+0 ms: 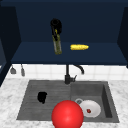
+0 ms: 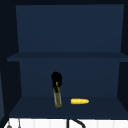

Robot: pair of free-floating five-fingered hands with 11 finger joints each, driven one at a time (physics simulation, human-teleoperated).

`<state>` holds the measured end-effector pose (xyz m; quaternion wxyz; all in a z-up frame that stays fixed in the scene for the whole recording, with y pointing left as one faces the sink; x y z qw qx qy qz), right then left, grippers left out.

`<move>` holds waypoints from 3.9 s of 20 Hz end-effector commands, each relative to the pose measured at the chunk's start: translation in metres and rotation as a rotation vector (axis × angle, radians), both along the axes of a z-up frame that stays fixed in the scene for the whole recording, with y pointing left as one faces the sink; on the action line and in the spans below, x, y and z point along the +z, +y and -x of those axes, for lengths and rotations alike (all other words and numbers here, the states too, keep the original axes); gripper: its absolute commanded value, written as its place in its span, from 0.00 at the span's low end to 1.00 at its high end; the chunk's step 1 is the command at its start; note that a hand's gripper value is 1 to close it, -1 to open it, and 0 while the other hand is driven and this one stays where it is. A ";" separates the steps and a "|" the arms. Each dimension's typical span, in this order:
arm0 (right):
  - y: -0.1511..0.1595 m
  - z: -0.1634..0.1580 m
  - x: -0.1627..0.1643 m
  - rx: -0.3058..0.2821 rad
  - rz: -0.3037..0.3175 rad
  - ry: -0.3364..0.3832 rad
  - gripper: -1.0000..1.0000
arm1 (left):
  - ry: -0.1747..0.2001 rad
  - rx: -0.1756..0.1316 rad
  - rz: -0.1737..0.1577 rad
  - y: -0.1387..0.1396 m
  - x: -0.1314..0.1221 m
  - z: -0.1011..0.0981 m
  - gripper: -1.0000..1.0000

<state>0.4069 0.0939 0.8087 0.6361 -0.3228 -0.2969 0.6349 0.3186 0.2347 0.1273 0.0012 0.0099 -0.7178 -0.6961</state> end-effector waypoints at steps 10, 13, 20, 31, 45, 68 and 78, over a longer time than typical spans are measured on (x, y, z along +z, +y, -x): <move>0.005 -0.013 -0.063 -0.100 -0.048 -0.148 1.00 | 0.000 0.000 0.000 0.000 0.000 0.000 0.50; 0.006 -0.020 -0.076 -0.109 -0.052 -0.126 1.00 | 0.000 0.000 0.000 0.000 0.000 0.000 0.50; 0.003 -0.075 -0.084 -0.047 -0.013 -0.048 1.00 | 0.000 0.000 0.000 0.000 0.000 0.000 0.50; 0.007 -0.098 -0.074 -0.049 0.034 0.063 1.00 | 0.000 0.000 0.000 0.000 0.000 0.000 0.50; 0.021 -0.105 -0.034 -0.044 0.034 0.078 1.00 | 0.000 0.000 0.000 0.000 0.000 0.000 0.50; -0.004 -0.121 -0.097 -0.004 -0.090 0.027 1.00 | 0.000 0.000 0.000 0.000 0.000 0.000 0.50; -0.002 -0.107 -0.079 -0.033 -0.108 0.018 0.00 | 0.000 0.000 0.000 0.000 0.000 0.000 0.50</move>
